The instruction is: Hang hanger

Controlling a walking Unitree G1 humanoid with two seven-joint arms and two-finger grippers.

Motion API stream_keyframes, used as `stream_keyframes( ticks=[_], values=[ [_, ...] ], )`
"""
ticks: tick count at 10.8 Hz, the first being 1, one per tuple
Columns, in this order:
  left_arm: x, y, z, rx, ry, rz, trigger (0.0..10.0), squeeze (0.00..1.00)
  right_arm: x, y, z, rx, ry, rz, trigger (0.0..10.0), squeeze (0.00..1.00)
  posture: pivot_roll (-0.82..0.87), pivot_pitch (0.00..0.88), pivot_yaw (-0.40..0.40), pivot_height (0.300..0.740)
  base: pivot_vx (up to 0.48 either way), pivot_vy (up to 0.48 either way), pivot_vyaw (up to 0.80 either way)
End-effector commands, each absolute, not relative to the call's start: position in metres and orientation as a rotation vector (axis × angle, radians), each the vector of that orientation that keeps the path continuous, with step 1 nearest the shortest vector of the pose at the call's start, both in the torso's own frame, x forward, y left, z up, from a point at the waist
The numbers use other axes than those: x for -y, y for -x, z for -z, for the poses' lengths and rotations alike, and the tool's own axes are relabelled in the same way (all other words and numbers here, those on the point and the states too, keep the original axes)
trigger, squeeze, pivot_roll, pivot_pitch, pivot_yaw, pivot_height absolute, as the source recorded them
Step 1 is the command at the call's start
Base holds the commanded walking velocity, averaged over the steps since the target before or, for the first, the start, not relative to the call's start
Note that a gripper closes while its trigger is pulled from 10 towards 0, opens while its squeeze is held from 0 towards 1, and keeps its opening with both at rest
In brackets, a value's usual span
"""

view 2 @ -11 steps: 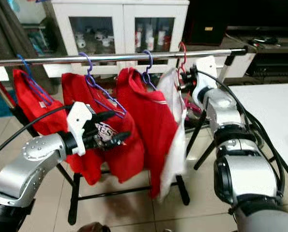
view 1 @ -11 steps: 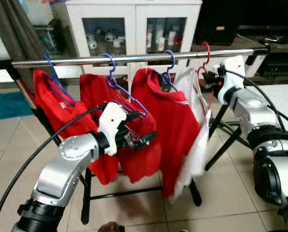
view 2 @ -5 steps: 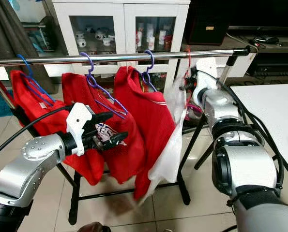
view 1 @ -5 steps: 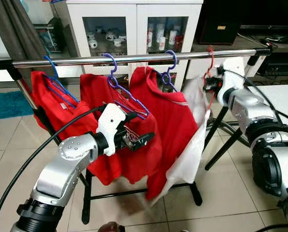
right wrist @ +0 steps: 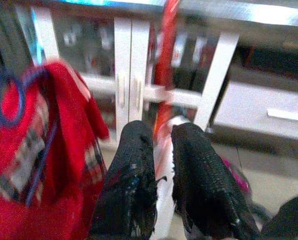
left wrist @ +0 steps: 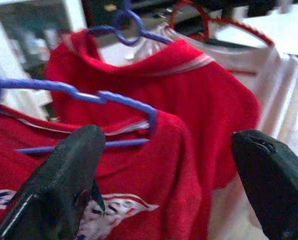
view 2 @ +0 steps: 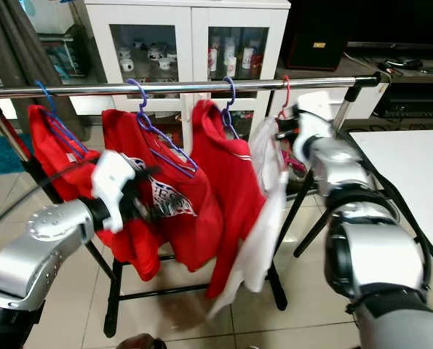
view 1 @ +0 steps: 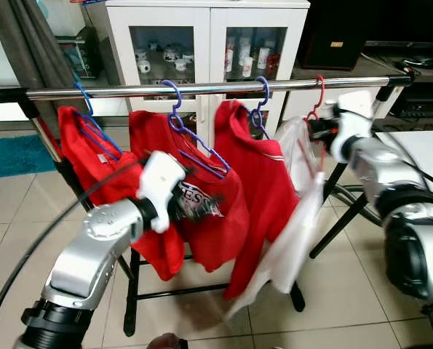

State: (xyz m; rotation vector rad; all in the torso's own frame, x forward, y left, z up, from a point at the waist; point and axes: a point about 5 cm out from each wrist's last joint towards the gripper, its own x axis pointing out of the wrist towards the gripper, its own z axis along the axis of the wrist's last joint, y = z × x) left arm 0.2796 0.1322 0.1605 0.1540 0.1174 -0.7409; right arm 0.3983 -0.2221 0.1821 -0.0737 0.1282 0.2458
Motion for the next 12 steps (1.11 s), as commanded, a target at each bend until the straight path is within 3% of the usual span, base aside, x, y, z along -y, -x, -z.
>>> stream_keyframes(
  ticks=[1, 3, 5, 6, 8, 12],
  values=[
    [-0.135, -0.285, -0.164, -0.089, -0.173, 0.683, 10.0, 0.0, 0.231, -0.397, -0.196, -0.045, 0.05, -0.251, 10.0, 1.0, 0.04, 0.0, -0.009, 0.74, 0.0, 0.0, 0.0],
    [-0.136, -0.284, -0.158, -0.098, -0.186, 0.628, 10.0, 0.0, 0.246, -0.373, -0.206, 0.116, -0.072, -0.38, 10.0, 1.0, 0.01, 0.0, 0.026, 0.74, 0.0, 0.0, 0.0],
    [-0.142, -0.286, -0.157, -0.06, -0.171, 0.521, 10.0, 0.0, 0.247, -0.336, -0.199, 0.13, 0.044, -0.43, 10.0, 1.0, -0.02, 0.0, 0.046, 0.74, 0.0, 0.0, 0.0],
    [-0.146, -0.281, -0.156, -0.066, -0.169, 0.495, 10.0, 0.0, 0.236, -0.308, -0.198, 0.194, -0.007, -0.481, 10.0, 1.0, -0.02, 0.0, 0.029, 0.74, 0.0, 0.0, 0.0],
    [-0.151, -0.273, -0.162, -0.001, -0.177, 0.381, 10.0, 0.0, 0.21, -0.275, -0.176, 0.176, -0.008, -0.357, 10.0, 1.0, 0.0, 0.0, 0.0, 0.74, 0.0, 0.0, 0.0],
    [-0.152, -0.267, -0.156, -0.005, -0.147, 0.304, 10.0, 0.0, 0.176, -0.255, -0.142, 0.048, 0.013, -0.302, 10.0, 1.0, 0.02, 0.0, -0.017, 0.74, 0.0, 0.0, 0.73]
  ],
)
